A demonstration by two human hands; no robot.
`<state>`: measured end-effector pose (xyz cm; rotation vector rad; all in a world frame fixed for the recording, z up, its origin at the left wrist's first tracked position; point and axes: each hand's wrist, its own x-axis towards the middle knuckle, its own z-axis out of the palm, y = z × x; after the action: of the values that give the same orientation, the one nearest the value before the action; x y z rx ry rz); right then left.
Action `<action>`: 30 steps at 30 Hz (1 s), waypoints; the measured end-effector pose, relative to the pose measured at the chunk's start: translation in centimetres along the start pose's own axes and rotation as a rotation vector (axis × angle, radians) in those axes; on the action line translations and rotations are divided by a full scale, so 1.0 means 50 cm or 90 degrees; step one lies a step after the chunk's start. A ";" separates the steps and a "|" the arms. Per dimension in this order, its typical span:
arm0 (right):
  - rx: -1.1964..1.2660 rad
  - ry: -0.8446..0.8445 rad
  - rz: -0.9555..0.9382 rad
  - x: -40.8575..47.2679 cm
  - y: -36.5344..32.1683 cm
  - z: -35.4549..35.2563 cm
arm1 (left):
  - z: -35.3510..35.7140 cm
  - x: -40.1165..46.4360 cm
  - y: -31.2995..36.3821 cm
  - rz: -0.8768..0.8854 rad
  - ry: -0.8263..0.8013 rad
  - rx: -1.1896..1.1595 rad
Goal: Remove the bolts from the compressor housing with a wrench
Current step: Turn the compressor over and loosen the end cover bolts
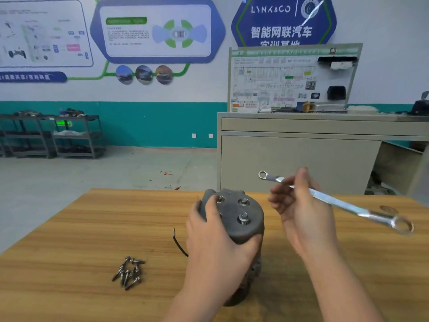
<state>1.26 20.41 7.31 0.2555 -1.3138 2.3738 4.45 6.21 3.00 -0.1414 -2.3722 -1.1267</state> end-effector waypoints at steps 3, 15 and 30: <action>-0.252 -0.090 -0.104 -0.031 0.030 -0.005 | 0.005 -0.006 0.004 -0.009 0.025 -0.012; -0.397 -0.233 -0.031 -0.022 0.012 -0.002 | 0.012 0.008 0.006 -0.004 0.001 0.008; -0.347 -0.161 -0.080 -0.034 0.038 -0.007 | 0.006 0.016 -0.010 0.015 -0.031 -0.002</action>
<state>1.96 19.35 5.07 0.4650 -1.9354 1.8340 3.48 6.01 2.88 -0.1989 -2.4048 -1.1278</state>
